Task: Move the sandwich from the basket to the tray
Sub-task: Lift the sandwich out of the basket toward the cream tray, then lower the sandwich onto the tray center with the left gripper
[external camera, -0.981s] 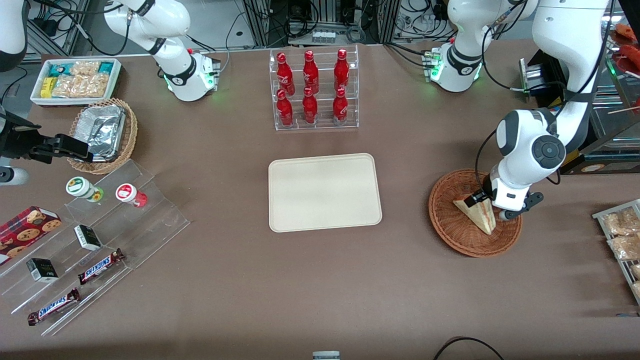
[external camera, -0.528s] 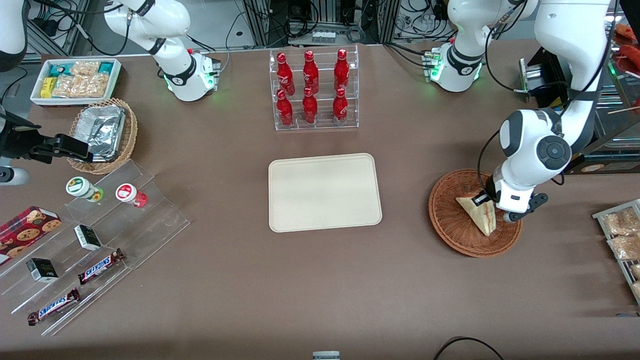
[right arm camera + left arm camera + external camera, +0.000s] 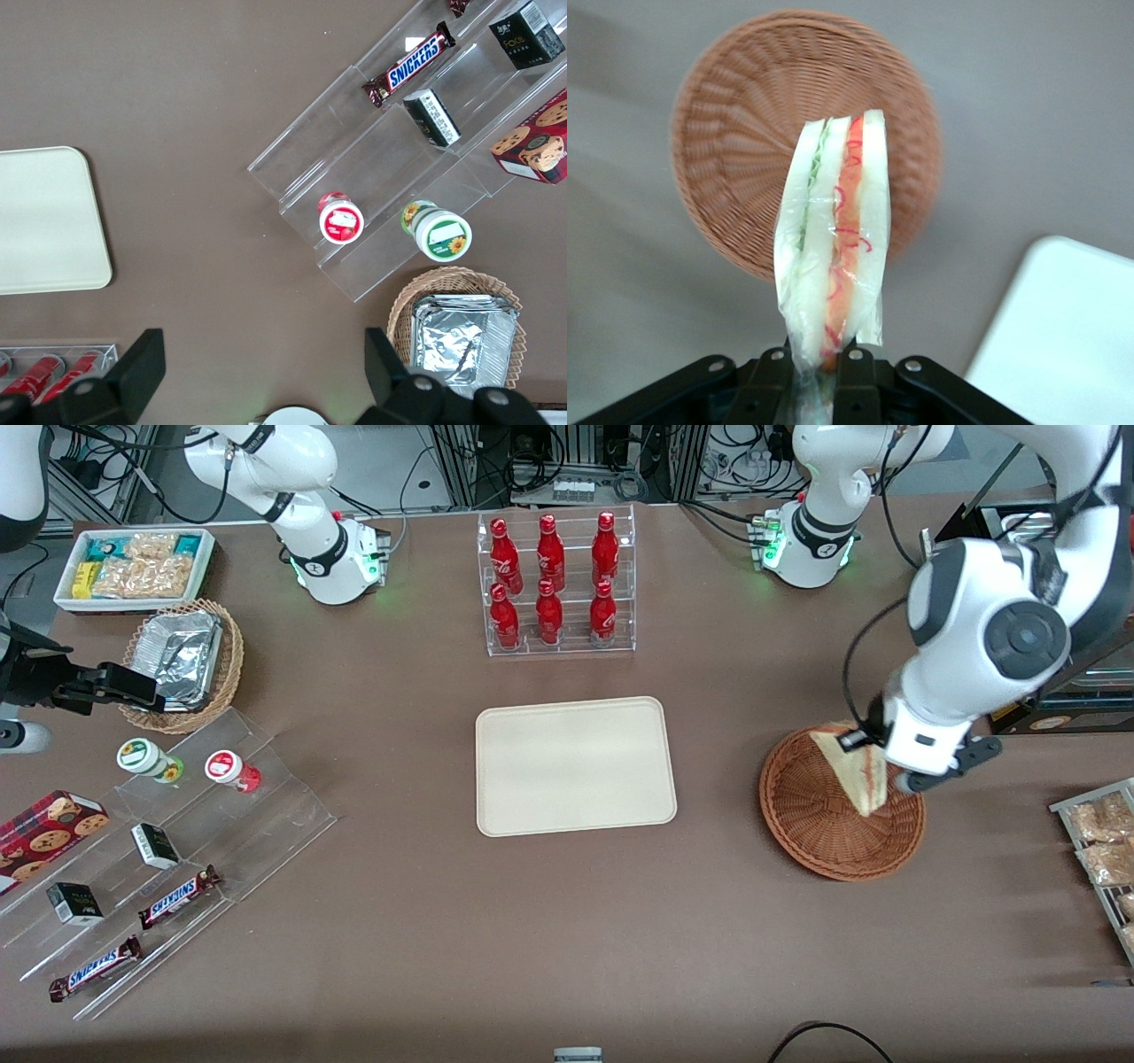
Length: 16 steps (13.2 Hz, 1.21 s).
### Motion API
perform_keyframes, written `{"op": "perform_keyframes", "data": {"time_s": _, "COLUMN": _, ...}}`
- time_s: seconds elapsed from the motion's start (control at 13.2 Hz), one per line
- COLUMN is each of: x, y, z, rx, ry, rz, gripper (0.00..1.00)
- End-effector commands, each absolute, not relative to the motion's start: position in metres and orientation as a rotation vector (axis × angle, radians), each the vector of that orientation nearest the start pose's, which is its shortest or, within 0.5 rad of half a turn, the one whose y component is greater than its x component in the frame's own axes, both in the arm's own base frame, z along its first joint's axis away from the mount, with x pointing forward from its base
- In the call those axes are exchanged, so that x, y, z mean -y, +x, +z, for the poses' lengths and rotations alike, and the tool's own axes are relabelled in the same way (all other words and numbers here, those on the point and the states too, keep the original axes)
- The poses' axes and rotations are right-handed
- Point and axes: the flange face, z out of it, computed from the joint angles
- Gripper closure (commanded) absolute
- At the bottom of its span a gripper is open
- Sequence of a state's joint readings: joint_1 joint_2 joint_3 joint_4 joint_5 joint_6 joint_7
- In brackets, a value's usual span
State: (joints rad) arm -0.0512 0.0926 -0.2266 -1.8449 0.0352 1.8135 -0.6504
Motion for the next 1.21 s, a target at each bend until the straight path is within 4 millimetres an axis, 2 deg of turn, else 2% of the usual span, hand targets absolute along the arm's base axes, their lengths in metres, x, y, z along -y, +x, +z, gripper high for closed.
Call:
{"op": "perform_keyframes", "data": {"time_s": 0.0, "x": 0.220, "y": 0.544, "z": 0.465, "rx": 0.431, "ry": -3.037, "rz": 0.172, "gripper": 1.00}}
{"op": "perform_keyframes", "data": {"time_s": 0.08, "x": 0.258, "y": 0.535, "z": 0.460, "rx": 0.330, "ry": -3.049, "rz": 0.168, "gripper": 1.00}}
{"op": "perform_keyframes", "data": {"time_s": 0.15, "x": 0.289, "y": 0.531, "z": 0.456, "rx": 0.263, "ry": -3.059, "rz": 0.173, "gripper": 1.00}}
{"op": "perform_keyframes", "data": {"time_s": 0.23, "x": 0.313, "y": 0.529, "z": 0.450, "rx": 0.272, "ry": -3.060, "rz": 0.181, "gripper": 1.00}}
{"op": "perform_keyframes", "data": {"time_s": 0.38, "x": 0.378, "y": 0.519, "z": 0.428, "rx": 0.231, "ry": -3.055, "rz": 0.191, "gripper": 1.00}}
{"op": "perform_keyframes", "data": {"time_s": 0.45, "x": 0.408, "y": 0.512, "z": 0.410, "rx": 0.172, "ry": -3.048, "rz": 0.203, "gripper": 1.00}}
{"op": "perform_keyframes", "data": {"time_s": 0.68, "x": 0.465, "y": 0.504, "z": 0.365, "rx": 0.122, "ry": -3.065, "rz": 0.212, "gripper": 1.00}}
{"op": "perform_keyframes", "data": {"time_s": 0.83, "x": 0.498, "y": 0.488, "z": 0.330, "rx": 0.112, "ry": -3.064, "rz": 0.120, "gripper": 1.00}}
{"op": "perform_keyframes", "data": {"time_s": 0.98, "x": 0.517, "y": 0.472, "z": 0.295, "rx": 0.120, "ry": -3.043, "rz": 0.094, "gripper": 1.00}}
{"op": "perform_keyframes", "data": {"time_s": 1.13, "x": 0.524, "y": 0.467, "z": 0.281, "rx": 0.126, "ry": -3.053, "rz": 0.085, "gripper": 1.00}}
